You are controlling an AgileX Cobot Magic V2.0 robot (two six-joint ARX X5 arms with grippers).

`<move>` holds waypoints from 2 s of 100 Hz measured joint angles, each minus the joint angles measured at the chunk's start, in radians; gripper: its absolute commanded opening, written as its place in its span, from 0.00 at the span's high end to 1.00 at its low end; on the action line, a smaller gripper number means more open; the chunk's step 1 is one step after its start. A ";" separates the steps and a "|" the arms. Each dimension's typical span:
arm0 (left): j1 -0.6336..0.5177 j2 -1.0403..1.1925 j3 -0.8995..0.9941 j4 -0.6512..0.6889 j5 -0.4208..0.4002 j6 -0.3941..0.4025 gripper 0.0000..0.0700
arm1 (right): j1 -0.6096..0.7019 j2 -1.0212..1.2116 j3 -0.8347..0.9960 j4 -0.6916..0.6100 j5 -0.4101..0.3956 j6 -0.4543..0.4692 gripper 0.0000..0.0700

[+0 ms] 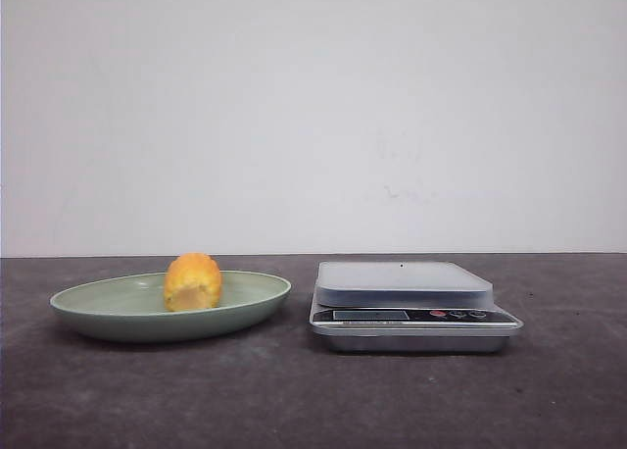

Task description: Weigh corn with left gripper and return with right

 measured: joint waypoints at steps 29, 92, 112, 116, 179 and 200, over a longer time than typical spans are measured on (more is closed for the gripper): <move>0.000 0.000 0.000 0.000 0.000 0.000 1.00 | -0.174 -0.173 -0.410 0.370 -0.054 -0.113 0.98; 0.000 0.000 0.000 0.000 0.000 0.000 1.00 | -0.206 -0.261 -0.887 0.570 -0.056 -0.126 0.98; 0.000 0.000 0.000 0.000 0.000 0.000 1.00 | -0.206 -0.262 -0.903 0.620 -0.063 -0.122 0.98; 0.000 0.000 0.000 0.000 0.000 0.000 1.00 | -0.206 -0.262 -0.903 0.620 -0.063 -0.122 0.98; 0.000 0.000 0.000 0.000 0.000 0.000 1.00 | -0.206 -0.262 -0.903 0.621 -0.063 -0.119 0.98; 0.000 0.000 0.000 0.000 0.000 0.000 1.00 | -0.206 -0.262 -0.903 0.621 -0.063 -0.119 0.98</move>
